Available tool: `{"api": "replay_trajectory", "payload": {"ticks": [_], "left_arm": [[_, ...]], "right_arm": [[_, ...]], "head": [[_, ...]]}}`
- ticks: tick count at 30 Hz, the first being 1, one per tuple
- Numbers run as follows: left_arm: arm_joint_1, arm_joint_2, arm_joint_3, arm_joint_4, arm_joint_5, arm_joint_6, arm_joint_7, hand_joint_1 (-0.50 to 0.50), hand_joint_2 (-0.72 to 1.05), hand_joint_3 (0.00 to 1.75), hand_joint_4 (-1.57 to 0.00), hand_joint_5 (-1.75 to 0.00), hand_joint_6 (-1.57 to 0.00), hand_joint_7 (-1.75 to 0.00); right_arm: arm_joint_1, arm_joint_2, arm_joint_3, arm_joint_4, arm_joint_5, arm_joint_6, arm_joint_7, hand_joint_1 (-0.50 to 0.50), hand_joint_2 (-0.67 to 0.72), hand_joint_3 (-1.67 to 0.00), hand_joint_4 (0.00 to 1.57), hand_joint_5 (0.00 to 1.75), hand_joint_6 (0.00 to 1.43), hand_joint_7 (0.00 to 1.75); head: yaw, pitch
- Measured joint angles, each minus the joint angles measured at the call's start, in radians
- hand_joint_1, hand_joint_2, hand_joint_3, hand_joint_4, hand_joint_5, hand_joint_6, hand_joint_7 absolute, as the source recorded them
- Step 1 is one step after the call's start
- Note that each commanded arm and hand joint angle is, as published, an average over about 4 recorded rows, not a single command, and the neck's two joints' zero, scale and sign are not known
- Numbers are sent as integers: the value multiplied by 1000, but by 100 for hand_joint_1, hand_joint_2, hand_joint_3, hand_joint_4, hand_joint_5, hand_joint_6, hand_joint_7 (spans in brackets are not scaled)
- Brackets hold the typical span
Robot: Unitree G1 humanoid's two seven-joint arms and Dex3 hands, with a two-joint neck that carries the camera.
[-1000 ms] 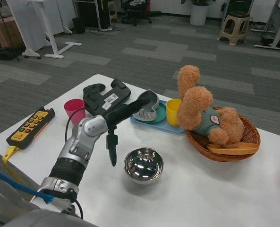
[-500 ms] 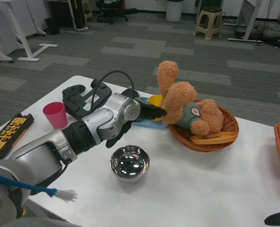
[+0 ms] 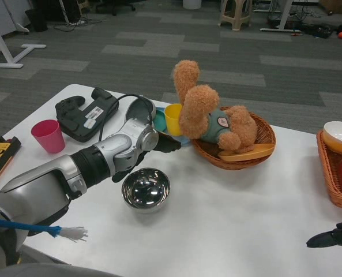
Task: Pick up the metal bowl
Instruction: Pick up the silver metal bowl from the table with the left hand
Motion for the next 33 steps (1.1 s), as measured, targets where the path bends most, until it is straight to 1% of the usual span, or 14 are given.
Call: {"api": "replay_trajectory", "payload": {"ticks": [3, 4, 6, 8, 10, 15, 17, 19, 21, 24, 27, 30, 32, 33], "left_arm": [[9, -7, 0, 15, 1, 3, 0, -50, 56, 9, 0, -51, 0, -14], [11, -11, 0, 24, 3, 3, 0, -50, 54, 9, 0, -54, 0, -14], [16, -24, 0, 48, 10, 0, 0, -50, 47, 9, 0, -64, 0, -14], [25, -39, 0, 76, 19, -8, -1, -50, 36, 7, 0, -72, 0, -14], [36, -50, 2, 100, 39, -30, 3, -50, 27, 7, 0, -72, 0, -14], [66, -82, 10, 137, 88, -71, 27, -50, 16, 9, 0, -72, 0, -14], [75, -91, 18, 149, 101, -74, 39, -50, 12, 9, 0, -72, 0, -14], [87, -100, 28, 158, 116, -75, 51, -50, 7, 9, 0, -72, 0, -16], [101, -109, 33, 160, 128, -78, 64, -50, 7, 9, 0, -74, 0, -17], [113, -116, 37, 158, 133, -82, 104, -50, 7, 9, 0, -82, 0, -19], [118, -124, 41, 159, 134, -86, 143, -50, 10, 9, 0, -82, 0, -21], [119, -129, 43, 163, 134, -89, 166, -50, 16, 9, 0, -82, 0, -21], [119, -131, 44, 164, 134, -90, 178, -50, 16, 9, 0, -82, 0, -21], [119, -133, 45, 164, 134, -90, 181, -50, 16, 9, 0, -82, 0, -21]], "right_arm": [[0, 0, 0, 0, 1, 0, 0, 17, 72, 0, 9, 24, 0, 35], [0, 0, 0, 0, 2, 0, 0, 17, 72, 0, 9, 27, 0, 35], [0, 0, 0, 0, 4, 0, 0, 17, 72, 0, 9, 29, 0, 31], [0, 0, 0, 0, 6, 0, 0, 17, 72, 0, 8, 24, 0, 31], [0, 0, 0, 0, 8, 0, 0, 17, 72, 0, 8, 24, 0, 35], [0, 0, 0, 0, 8, 0, 0, 17, 72, 0, 9, 29, 0, 35], [0, 0, 0, 0, 8, 0, 0, 17, 72, 0, 9, 29, 0, 31], [0, 0, 0, 1, 8, 0, 0, 17, 72, 0, 9, 24, 0, 31], [0, 0, 0, 4, 8, 0, 0, 17, 72, 0, 9, 22, 0, 35], [0, 0, 0, 13, 8, -1, 0, 17, 72, 0, 9, 24, 0, 35], [0, 1, 0, 19, 8, -1, 0, 17, 72, 0, 9, 22, 0, 35], [0, 1, 0, 19, 8, -2, 0, 17, 72, 0, 9, 19, 0, 31], [0, 1, 0, 19, 8, -2, 0, 17, 72, 0, 9, 22, 0, 28], [0, 1, 0, 19, 9, -2, 0, 17, 72, 0, 9, 22, 0, 30]], "head": [[-3, -5], [-3, -7], [-3, -10], [-2, -12], [-3, -13], [-12, -7], [-17, -5], [-21, -4], [-22, -4], [-25, -4], [-26, -6], [-25, -8], [-23, -8], [-22, -8]]}}
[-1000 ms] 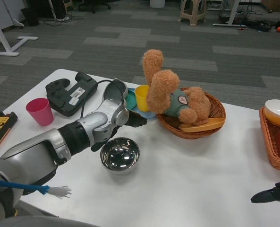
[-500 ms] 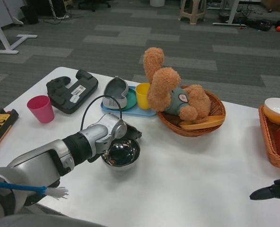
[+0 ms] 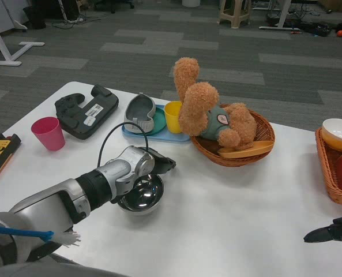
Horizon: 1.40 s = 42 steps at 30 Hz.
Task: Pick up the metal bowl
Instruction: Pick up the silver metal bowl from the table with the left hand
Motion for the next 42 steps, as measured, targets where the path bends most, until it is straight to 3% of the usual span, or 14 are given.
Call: {"api": "replay_trajectory", "payload": {"ticks": [8, 19, 33, 38, 42], "left_arm": [[18, -11, 14, -17, 0, 2, 0, -50, 16, 9, 0, -82, 0, -21], [91, 16, 37, -165, 39, 53, -36, -50, 16, 9, 0, -85, 0, -21], [128, 16, 47, -171, 62, 56, -39, -50, 16, 7, 0, -92, 0, -21], [134, 16, 41, -158, 73, 54, -33, -50, 32, 4, 0, -92, 0, -21], [148, 16, 43, -157, 80, 44, 7, -50, 36, 7, 0, -105, 0, -21]], "right_arm": [[0, 1, 0, 0, 8, -2, 0, 17, 72, 0, 9, 19, 0, 35], [1, 2, 0, 0, 10, -7, -1, 17, 72, 0, 9, 24, 0, 35], [1, 2, 0, 0, 12, -8, -1, 17, 72, 0, 9, 27, 0, 35], [1, 2, 0, 0, 13, -8, 0, 17, 72, 0, 9, 27, 0, 31], [1, 1, 0, 0, 14, -8, 0, 17, 72, 0, 9, 29, 0, 35]], "head": [[7, -1], [28, 3], [48, -5], [48, -7], [46, -10]]}}
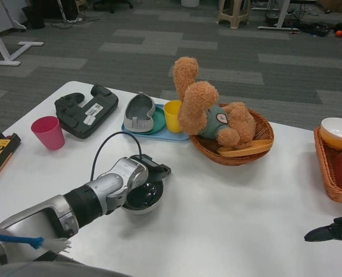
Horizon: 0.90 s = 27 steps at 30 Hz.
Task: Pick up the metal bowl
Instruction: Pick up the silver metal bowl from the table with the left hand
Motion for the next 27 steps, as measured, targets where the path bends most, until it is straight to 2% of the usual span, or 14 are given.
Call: {"api": "replay_trajectory", "payload": {"ticks": [2, 5, 8, 9, 12, 13, 16, 19, 22, 24, 27], "left_arm": [[7, 0, 3, 0, 0, -11, 24, -50, 41, 7, 0, -110, 0, -24], [15, -2, 11, 1, 0, -20, 46, -50, 49, 4, 0, -123, 0, -38], [40, -14, 39, 2, 1, -44, 92, -50, 65, 2, 0, -159, 0, -59], [53, -25, 63, 3, 1, -65, 114, -50, 74, 2, 0, -169, 0, -72], [97, -74, 164, 4, 3, -153, 181, -50, 91, 9, 0, -175, 0, -99], [107, -89, 196, 5, -1, -177, 194, -50, 94, 9, 0, -175, 0, -103], [123, -118, 261, 11, -31, -214, 209, -48, 98, 9, 0, -175, 0, -105], [127, -125, 291, 20, -73, -221, 212, -42, 105, 9, 0, -175, 0, -105], [136, -139, 330, 23, -90, -230, 213, -40, 105, 9, 0, -175, 0, -105], [141, -147, 355, 23, -102, -232, 213, -39, 105, 9, 0, -175, 0, -105], [147, -156, 397, 23, -143, -223, 212, -39, 105, 9, 0, -175, 0, -117]], "right_arm": [[0, 0, 0, 0, 0, 0, 0, 17, 72, 0, 10, 29, 0, 35], [0, 0, 0, 0, 2, 0, 0, 17, 72, 0, 9, 27, 0, 31], [0, 0, 0, 0, 4, 0, 0, 17, 72, 0, 9, 27, 0, 35], [1, 0, 0, 0, 4, 0, 0, 17, 72, 0, 9, 29, 0, 35], [2, 0, 0, 0, 4, -1, 0, 17, 72, 0, 11, 24, 0, 35], [2, 0, 0, 0, 4, -2, 0, 17, 72, 0, 11, 24, 0, 35], [2, 0, 0, 0, 5, -2, 0, 17, 72, 0, 11, 29, 0, 35], [2, 0, 0, 0, 5, -2, 0, 17, 72, 0, 11, 27, 0, 35], [3, 0, 0, 0, 5, -2, 0, 17, 72, 0, 11, 22, 0, 35], [3, 0, 0, 0, 5, -3, 0, 17, 72, 0, 11, 27, 0, 35], [3, 0, 0, 0, 5, -3, 0, 17, 72, 0, 9, 29, 0, 35]], "head": [[-1, -1], [-3, -1], [-4, 1], [-4, 1], [-2, 0], [-1, -1], [1, -4], [5, -5], [8, -5], [11, -4], [14, -1]]}}
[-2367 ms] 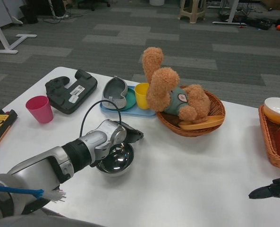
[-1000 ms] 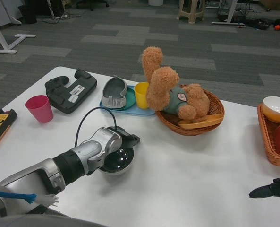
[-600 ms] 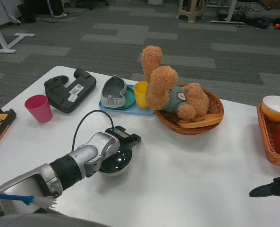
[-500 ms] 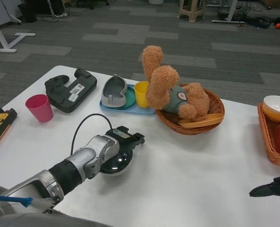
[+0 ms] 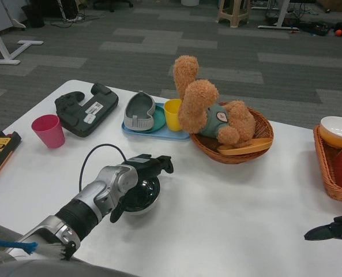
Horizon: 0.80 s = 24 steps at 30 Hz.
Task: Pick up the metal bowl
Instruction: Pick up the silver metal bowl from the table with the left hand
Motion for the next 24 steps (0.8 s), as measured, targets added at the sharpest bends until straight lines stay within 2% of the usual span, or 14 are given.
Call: {"api": "replay_trajectory", "payload": {"ticks": [5, 8, 12, 16, 20, 24], "left_arm": [[0, 4, 11, 0, -28, 21, -8, -39, 105, 9, -11, -175, 0, -147], [-11, 19, -8, -1, -28, 30, -28, -37, 103, 9, -22, -175, 0, -155], [-30, 42, -24, -6, -30, 42, -47, -31, 96, 9, -34, -175, 0, -161], [-31, 44, -25, -13, -33, 45, -56, -23, 96, 9, -54, -175, -11, -166], [-38, 49, -27, -14, -37, 45, -72, -13, 96, 9, -59, -175, -21, -168], [-46, 53, -32, -18, -38, 42, -80, -4, 87, 9, -60, -175, -25, -168]], "right_arm": [[0, 0, 0, 0, 0, 0, 0, 17, 72, 0, 11, 27, 0, 35], [0, 0, 0, 0, 0, 0, 0, 17, 72, 0, 11, 29, 0, 35], [0, 0, 0, 0, 0, 0, 0, 17, 72, 0, 11, 24, 0, 35], [0, 0, 0, 0, 0, 0, 0, 17, 72, 0, 11, 29, 0, 35], [0, 0, 0, 0, 0, 0, 0, 17, 72, 0, 11, 29, 0, 35], [0, 0, 0, 1, 0, 0, 0, 17, 72, 0, 11, 24, 0, 35]], "head": [[2, -1], [5, -2], [10, -4], [11, -2], [12, 1], [15, 2]]}}
